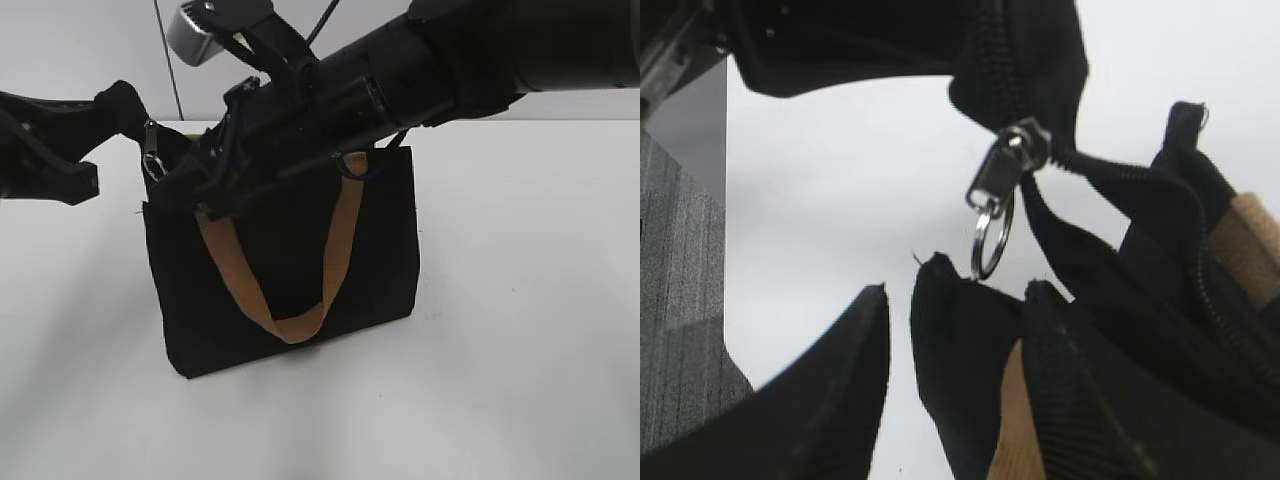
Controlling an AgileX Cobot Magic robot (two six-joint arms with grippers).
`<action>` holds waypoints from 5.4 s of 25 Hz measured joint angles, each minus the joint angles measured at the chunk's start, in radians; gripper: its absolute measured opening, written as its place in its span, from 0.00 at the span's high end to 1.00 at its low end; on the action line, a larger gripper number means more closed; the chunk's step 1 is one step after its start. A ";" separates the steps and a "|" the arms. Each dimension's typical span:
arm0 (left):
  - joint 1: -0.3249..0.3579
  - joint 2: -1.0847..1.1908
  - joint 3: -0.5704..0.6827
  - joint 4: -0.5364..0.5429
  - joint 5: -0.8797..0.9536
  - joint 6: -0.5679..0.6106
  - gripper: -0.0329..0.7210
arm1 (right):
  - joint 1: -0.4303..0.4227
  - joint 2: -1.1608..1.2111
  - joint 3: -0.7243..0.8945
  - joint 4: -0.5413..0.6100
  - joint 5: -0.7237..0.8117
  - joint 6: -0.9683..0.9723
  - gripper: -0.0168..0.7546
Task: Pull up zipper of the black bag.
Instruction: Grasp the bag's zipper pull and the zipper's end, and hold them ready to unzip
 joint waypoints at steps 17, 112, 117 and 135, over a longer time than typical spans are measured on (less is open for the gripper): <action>0.000 0.000 0.000 0.000 -0.006 0.000 0.96 | 0.000 0.045 -0.044 0.086 0.000 0.001 0.97; 0.029 0.030 -0.007 -0.007 0.481 0.000 0.97 | -0.177 0.007 -0.045 -0.150 0.086 0.315 0.98; 0.027 0.029 -0.010 -0.007 0.461 0.000 0.97 | -0.223 -0.005 -0.045 -0.142 0.139 0.320 0.98; 0.029 0.029 -0.009 -0.007 0.505 0.001 0.97 | -0.341 -0.068 -0.045 -0.279 0.139 0.362 0.98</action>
